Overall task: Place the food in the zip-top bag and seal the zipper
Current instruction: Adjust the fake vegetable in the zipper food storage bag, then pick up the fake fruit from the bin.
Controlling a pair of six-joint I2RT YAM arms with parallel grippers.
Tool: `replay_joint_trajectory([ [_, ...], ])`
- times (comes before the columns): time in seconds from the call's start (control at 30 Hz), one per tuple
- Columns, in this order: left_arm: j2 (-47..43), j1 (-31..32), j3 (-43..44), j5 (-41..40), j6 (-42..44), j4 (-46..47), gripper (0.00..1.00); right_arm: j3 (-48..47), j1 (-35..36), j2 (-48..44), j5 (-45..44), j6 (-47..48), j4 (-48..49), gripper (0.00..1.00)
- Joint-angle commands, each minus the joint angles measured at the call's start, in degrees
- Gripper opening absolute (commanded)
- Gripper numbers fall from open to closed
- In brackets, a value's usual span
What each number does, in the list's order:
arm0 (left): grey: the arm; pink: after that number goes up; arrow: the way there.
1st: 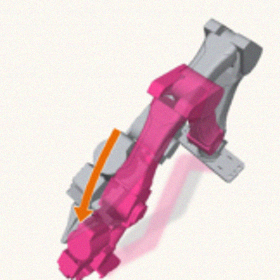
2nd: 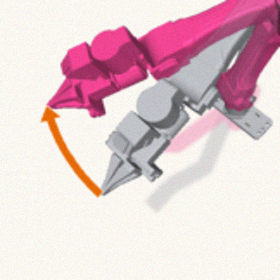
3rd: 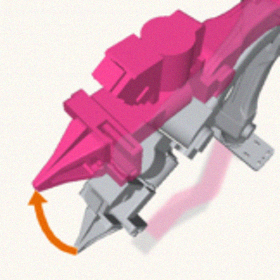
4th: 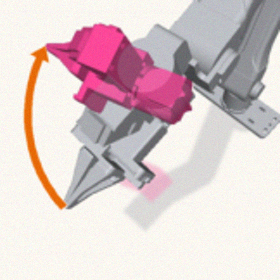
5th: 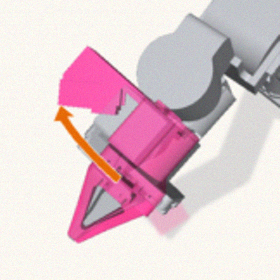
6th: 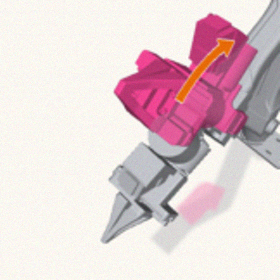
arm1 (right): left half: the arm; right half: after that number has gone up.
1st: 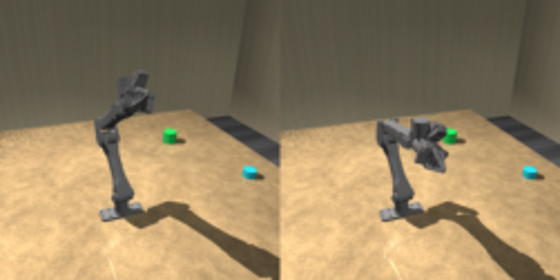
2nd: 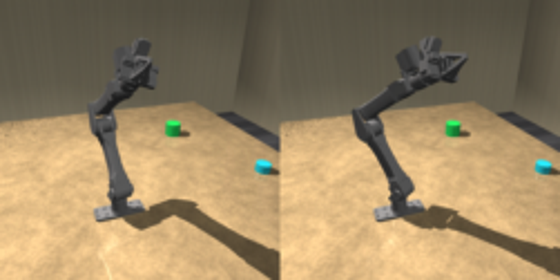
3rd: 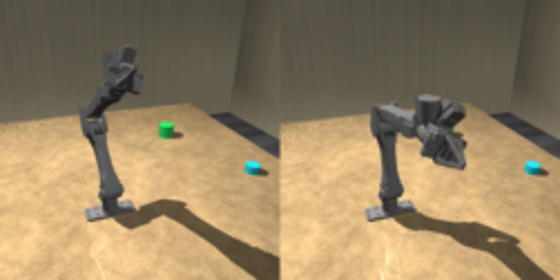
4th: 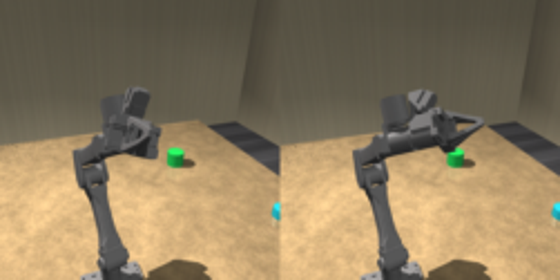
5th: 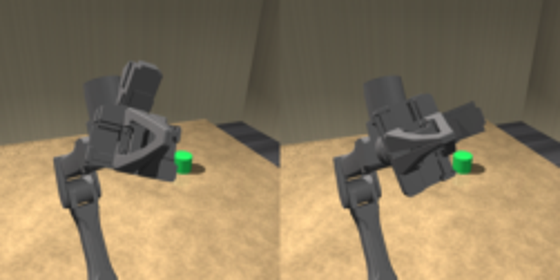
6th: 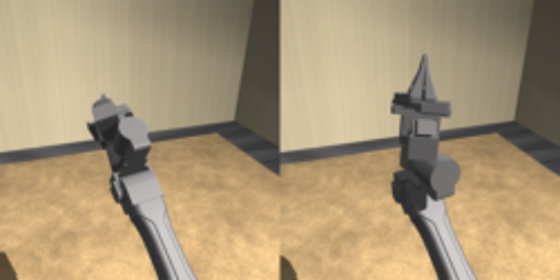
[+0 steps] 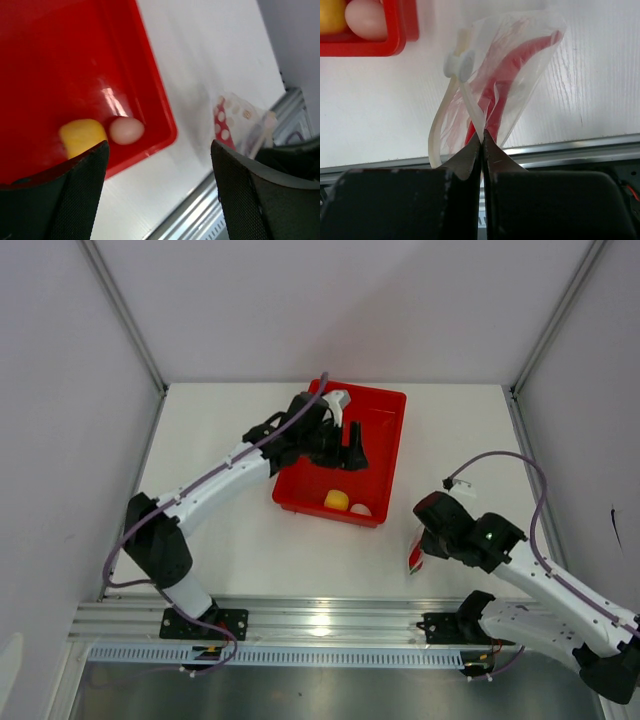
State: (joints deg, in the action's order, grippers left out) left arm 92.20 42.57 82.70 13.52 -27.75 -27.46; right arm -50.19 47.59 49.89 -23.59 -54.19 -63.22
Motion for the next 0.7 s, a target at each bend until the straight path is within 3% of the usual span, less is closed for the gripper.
replay_joint_trajectory([
  [0.0,5.3,-3.7,8.3,-1.6,3.5,-7.4,0.85,-0.3,-2.8,0.5,2.6,5.3,4.9,0.00],
  [0.17,12.6,-4.2,14.0,-6.8,7.1,-12.4,0.96,-1.5,-5.1,1.9,4.6,8.0,6.8,0.00],
  [0.47,17.0,-4.9,12.8,-2.9,9.1,-10.9,0.99,-2.6,-8.3,4.3,6.1,11.2,7.1,0.00],
  [0.67,18.0,-4.9,11.0,-4.5,9.6,-10.6,0.99,-1.9,-10.2,4.2,8.2,12.6,8.4,0.00],
])
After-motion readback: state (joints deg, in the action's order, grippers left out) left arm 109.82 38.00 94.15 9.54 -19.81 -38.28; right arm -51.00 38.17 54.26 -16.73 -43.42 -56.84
